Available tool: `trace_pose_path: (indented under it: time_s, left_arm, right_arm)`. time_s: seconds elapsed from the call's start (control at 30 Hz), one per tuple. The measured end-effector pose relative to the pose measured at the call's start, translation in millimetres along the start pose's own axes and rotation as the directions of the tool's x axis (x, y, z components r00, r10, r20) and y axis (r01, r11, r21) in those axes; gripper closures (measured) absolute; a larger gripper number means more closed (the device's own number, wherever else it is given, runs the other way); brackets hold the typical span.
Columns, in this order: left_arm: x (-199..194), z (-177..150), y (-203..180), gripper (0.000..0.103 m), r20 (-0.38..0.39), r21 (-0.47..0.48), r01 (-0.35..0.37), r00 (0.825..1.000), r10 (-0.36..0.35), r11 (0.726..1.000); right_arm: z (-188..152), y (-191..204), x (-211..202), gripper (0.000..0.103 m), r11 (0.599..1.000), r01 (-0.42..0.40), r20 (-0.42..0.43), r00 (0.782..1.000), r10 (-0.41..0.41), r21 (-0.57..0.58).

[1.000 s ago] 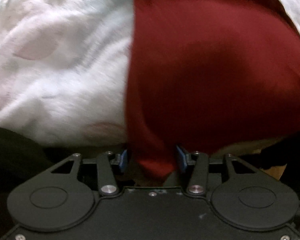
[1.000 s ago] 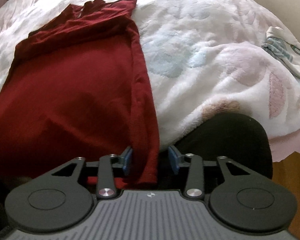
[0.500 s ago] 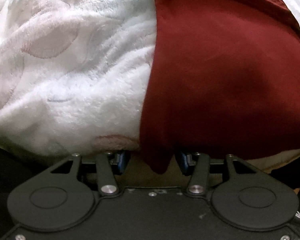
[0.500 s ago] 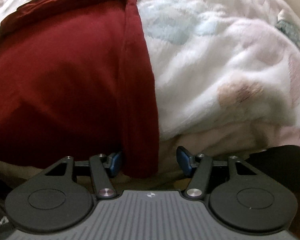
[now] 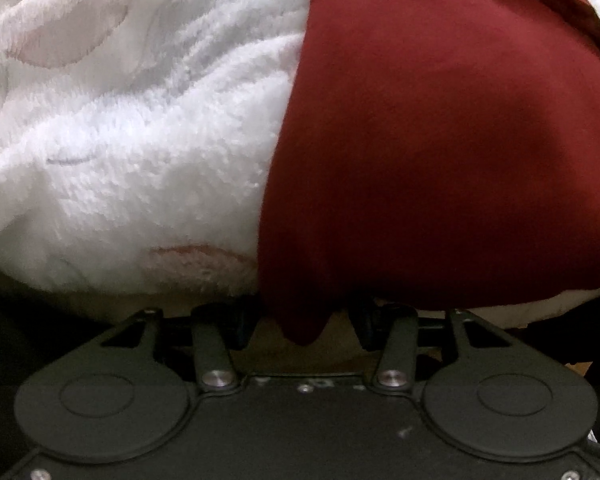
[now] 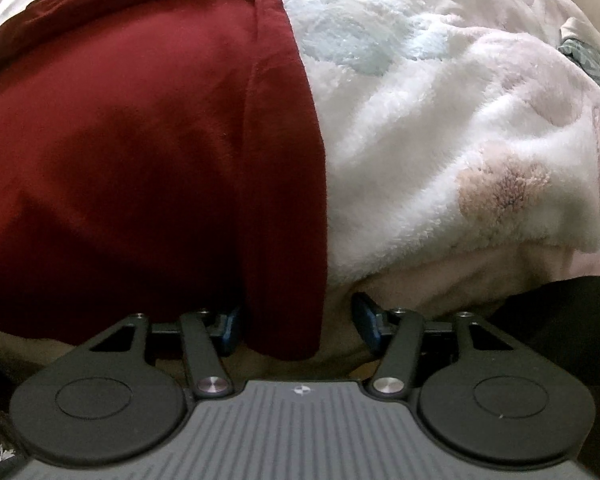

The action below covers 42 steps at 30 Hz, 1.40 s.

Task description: Fold small clothes

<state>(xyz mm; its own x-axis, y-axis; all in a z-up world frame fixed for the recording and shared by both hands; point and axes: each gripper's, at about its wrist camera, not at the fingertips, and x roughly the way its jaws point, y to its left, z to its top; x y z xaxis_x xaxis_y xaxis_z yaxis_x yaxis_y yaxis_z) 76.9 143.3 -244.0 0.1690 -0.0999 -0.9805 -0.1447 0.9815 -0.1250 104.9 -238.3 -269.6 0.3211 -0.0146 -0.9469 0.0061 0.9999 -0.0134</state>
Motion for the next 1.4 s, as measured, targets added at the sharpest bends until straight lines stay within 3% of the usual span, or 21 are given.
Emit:
trace_pose_path:
  time_s: [0.07, 0.1, 0.13, 0.17, 0.2, 0.33, 0.43, 0.7, 0.87, 1.1, 1.4]
  left_arm:
    - [-14.8, -7.2, -5.5, 0.07, 0.024, -0.002, 0.003, 1.0, -0.003, 1.0]
    - [-23.6, -10.6, -6.2, 0.085, 0.041, -0.005, 0.009, 0.999, -0.009, 1.0]
    - [-29.0, -12.5, -5.6, 0.099, 0.05, -0.012, 0.028, 0.998, -0.027, 1.0]
    - [-33.4, -13.7, -4.6, 0.099, 0.057, -0.014, 0.042, 0.997, -0.042, 0.999]
    - [-38.2, -15.0, -4.5, 0.099, 0.069, -0.011, 0.047, 0.997, -0.046, 0.999]
    - [-66.8, -23.4, -2.7, 0.1, 0.122, 0.012, 0.059, 0.991, -0.06, 0.998]
    - [-95.1, -28.4, -1.6, 0.1, 0.178, 0.047, 0.077, 0.98, -0.084, 0.996]
    - [-160.7, -41.8, 1.5, 0.1, 0.349, 0.087, 0.104, 0.928, -0.129, 0.991]
    - [-142.7, -64.8, 11.8, 0.1, 0.288, 0.03, 0.107, 0.951, -0.111, 0.994]
    - [-134.6, -85.7, 19.3, 0.1, 0.274, -0.008, 0.16, 0.95, -0.152, 0.987]
    - [-139.5, -24.1, 18.1, 0.1, 0.332, -0.002, 0.166, 0.93, -0.156, 0.986]
  right_arm:
    - [3.2, -2.2, -0.2, 0.049, 1.0, -0.006, -0.013, 1.0, 0.007, 0.012]
    - [4.0, -2.8, -0.8, 0.05, 1.0, -0.009, -0.015, 1.0, 0.009, 0.014]
    - [4.1, -2.1, -2.3, 0.059, 1.0, -0.009, -0.011, 1.0, 0.009, 0.007]
    - [3.2, -4.3, -7.4, 0.085, 1.0, -0.024, -0.003, 1.0, 0.024, -0.008]
    - [2.5, -3.6, -10.5, 0.096, 0.999, -0.04, -0.002, 0.999, 0.04, -0.013]
    - [0.1, -6.9, -33.4, 0.097, 0.998, -0.048, 0.04, 0.998, 0.049, -0.036]
    - [-0.9, -16.3, -63.5, 0.097, 0.995, -0.099, 0.086, 0.991, 0.1, -0.01]
    - [3.0, -46.7, -114.4, 0.097, 0.982, -0.18, 0.228, 0.96, 0.164, 0.053]
    - [-11.9, -41.9, -96.6, 0.097, 0.984, -0.165, 0.162, 0.975, 0.153, 0.063]
    - [-24.1, -37.7, -104.3, 0.097, 0.983, -0.171, 0.148, 0.976, 0.159, 0.066]
    - [13.4, -33.8, -105.9, 0.097, 0.984, -0.168, 0.208, 0.966, 0.152, 0.061]
